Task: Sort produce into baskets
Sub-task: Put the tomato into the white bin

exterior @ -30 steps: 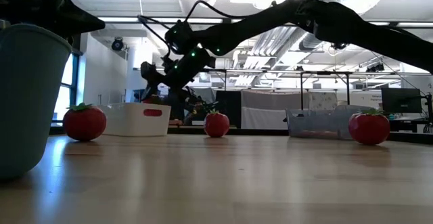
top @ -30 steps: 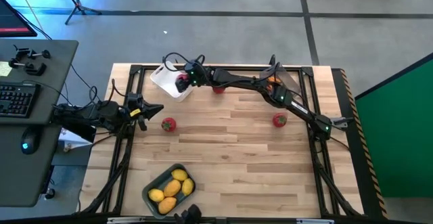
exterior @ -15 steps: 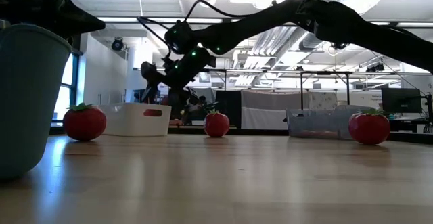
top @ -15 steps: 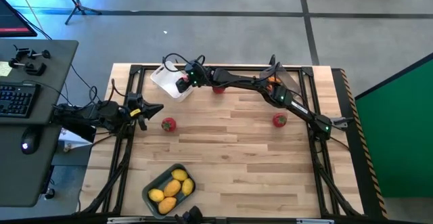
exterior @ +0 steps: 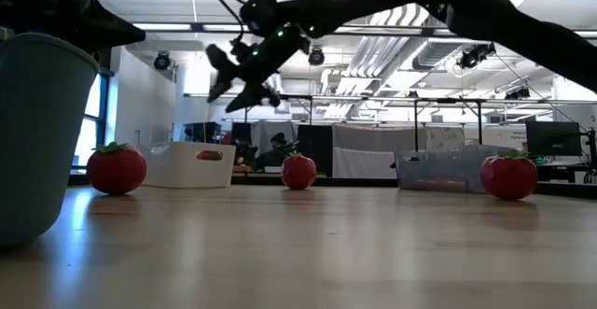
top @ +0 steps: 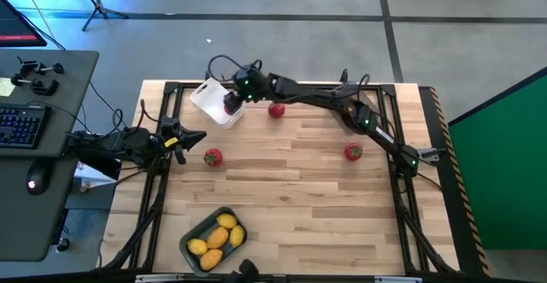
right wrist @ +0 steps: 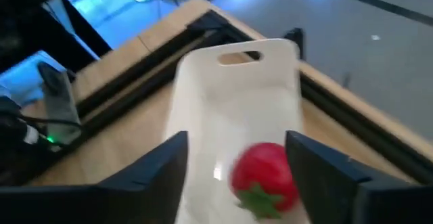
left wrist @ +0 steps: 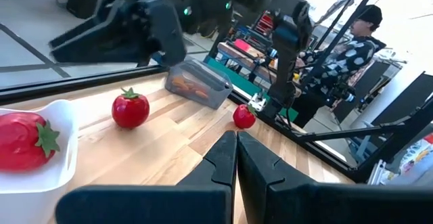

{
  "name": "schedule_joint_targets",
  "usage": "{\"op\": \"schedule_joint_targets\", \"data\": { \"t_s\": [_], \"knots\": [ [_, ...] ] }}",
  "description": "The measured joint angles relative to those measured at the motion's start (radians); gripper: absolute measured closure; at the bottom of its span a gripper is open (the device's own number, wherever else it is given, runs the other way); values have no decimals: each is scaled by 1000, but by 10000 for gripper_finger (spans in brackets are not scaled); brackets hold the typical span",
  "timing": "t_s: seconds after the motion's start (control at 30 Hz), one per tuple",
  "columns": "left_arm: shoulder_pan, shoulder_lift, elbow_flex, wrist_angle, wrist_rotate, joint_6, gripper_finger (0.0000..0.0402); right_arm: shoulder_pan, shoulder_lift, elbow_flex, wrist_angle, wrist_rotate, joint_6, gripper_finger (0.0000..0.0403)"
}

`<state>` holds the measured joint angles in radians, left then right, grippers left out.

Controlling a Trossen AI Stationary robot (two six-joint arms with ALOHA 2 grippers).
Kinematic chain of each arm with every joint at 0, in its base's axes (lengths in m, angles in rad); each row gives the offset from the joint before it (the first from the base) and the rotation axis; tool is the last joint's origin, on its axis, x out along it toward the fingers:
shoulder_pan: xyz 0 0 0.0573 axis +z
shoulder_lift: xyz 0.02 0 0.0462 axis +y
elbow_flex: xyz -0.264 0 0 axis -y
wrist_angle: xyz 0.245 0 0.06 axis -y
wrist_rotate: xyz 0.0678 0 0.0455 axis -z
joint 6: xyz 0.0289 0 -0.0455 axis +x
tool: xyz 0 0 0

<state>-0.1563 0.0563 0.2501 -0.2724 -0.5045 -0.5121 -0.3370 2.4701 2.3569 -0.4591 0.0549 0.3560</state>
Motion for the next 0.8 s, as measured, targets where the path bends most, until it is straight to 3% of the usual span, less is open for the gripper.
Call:
{"op": "schedule_joint_targets", "data": {
  "t_s": [0.13, 0.27, 0.4, 0.53, 0.8],
  "knots": [
    [0, 0, 0, 1, -4, 0, 401, -23, -56, 0, -186, -12, -49, 267],
    [0, 0, 0, 4, 2, -8, 401, -49, -102, 0, -419, -91, -87, 360],
    [0, 0, 0, 9, 40, -8, 402, -64, -109, -1, -676, -85, -164, 391],
    [0, 0, -10, 42, 98, 24, 401, -69, -109, -15, -806, -55, -223, 350],
    [0, 1, -126, 267, 183, 15, 401, -71, -108, -24, -812, -48, -200, 178]
  ]
}}
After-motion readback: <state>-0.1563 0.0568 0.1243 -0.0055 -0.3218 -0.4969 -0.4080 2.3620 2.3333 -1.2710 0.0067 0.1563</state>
